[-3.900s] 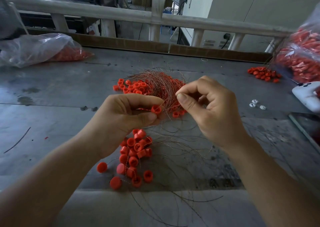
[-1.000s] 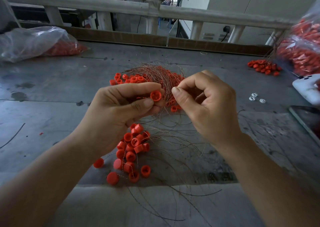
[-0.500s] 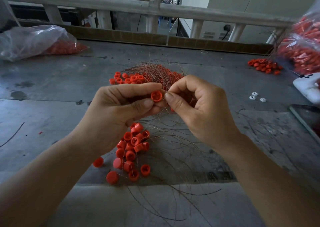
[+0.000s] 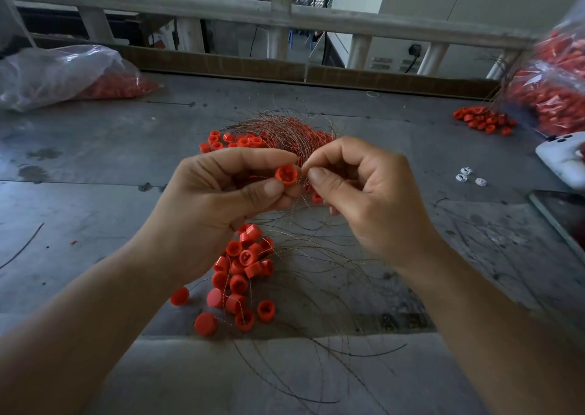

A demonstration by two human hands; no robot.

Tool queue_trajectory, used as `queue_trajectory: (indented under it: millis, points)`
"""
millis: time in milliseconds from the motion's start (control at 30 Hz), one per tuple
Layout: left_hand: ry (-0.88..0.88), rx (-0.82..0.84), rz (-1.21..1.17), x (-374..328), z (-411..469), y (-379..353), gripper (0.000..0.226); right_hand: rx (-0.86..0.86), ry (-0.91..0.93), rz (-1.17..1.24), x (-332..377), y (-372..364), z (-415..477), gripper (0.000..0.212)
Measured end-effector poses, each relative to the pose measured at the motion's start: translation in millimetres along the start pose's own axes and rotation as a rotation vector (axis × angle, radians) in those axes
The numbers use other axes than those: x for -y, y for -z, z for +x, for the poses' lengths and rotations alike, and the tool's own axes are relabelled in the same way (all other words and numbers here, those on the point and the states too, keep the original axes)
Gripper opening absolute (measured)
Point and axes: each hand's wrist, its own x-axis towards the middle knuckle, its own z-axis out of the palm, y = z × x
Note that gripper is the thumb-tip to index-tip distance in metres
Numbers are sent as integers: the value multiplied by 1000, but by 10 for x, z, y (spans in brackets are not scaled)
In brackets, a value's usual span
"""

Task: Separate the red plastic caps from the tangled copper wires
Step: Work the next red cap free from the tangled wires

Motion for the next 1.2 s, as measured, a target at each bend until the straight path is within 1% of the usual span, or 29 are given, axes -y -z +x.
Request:
queue_trajectory:
  millis: [100,267,500,633,767,933,1200]
  points:
    - [-3,-6,7,7,1,3,26,-7,-7,18,13,15,11,18]
    - [-5,-6,7,13,2,-4,26,6,-56,98,9,12,2,14]
    - [-17,36,-9,11,-4,-5,24,0,-90,181,16,22,7,16]
    - [-7,7,-28,17,3,-3,23,-25,-17,54,12,50,2,14]
    - [13,-5,-26,11,-2,-7,21,-12,28,-78,4,23,-11,15]
    - [58,-23,-60,-1,-4,-34,25,-27,42,-153,-1,34,-8,13]
    - [98,-24,-79,-23,-6,-41,25,-58,172,-324,-8,70,3,3]
